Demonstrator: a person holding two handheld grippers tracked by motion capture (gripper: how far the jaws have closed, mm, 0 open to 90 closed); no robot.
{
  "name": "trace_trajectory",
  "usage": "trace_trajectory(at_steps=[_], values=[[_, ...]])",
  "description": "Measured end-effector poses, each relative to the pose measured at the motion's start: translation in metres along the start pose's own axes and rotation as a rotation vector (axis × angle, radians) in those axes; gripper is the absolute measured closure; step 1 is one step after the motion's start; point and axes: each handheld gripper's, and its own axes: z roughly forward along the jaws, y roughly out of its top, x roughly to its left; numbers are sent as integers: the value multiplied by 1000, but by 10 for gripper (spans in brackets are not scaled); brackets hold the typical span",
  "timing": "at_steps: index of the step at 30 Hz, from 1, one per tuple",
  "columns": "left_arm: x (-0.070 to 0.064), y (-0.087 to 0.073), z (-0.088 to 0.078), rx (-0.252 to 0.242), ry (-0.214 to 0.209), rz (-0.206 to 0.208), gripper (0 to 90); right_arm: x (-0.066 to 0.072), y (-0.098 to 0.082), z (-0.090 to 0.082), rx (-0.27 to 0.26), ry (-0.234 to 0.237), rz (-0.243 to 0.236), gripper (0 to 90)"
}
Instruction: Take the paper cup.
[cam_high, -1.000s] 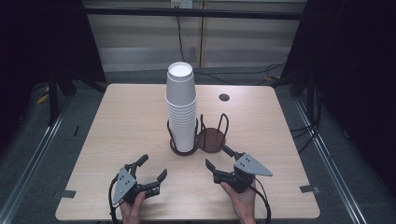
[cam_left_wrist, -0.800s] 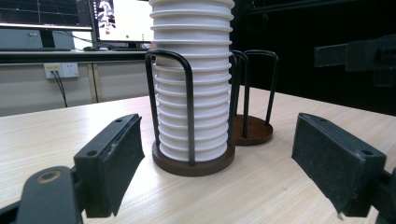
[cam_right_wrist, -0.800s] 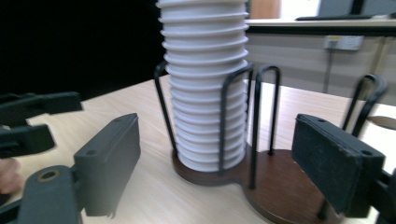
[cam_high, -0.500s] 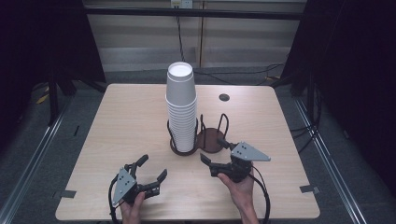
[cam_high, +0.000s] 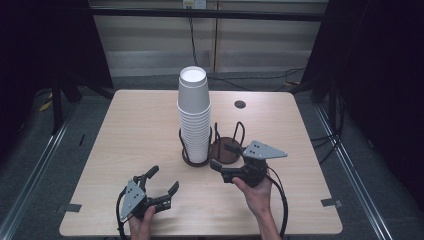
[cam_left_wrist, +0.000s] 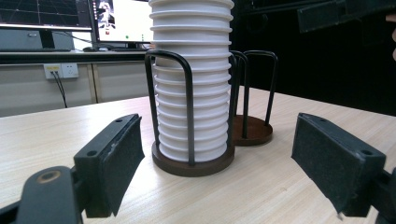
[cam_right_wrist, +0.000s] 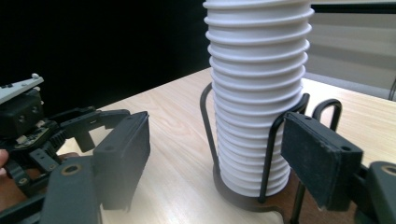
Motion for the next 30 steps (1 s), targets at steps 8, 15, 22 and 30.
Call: trace_trajectory(at_steps=[8, 15, 22, 30], values=[[0, 0, 0, 0, 0, 1, 162, -3, 19, 6, 26, 19, -19, 236], [0, 0, 0, 0, -2, 3, 164, -9, 36, 8, 34, 44, -39, 227], [0, 0, 0, -3, -3, 0, 164, -15, 54, 8, 30, 72, -57, 187], [0, 0, 0, -1, -3, 4, 163, -17, 80, 11, 46, 85, -89, 167]])
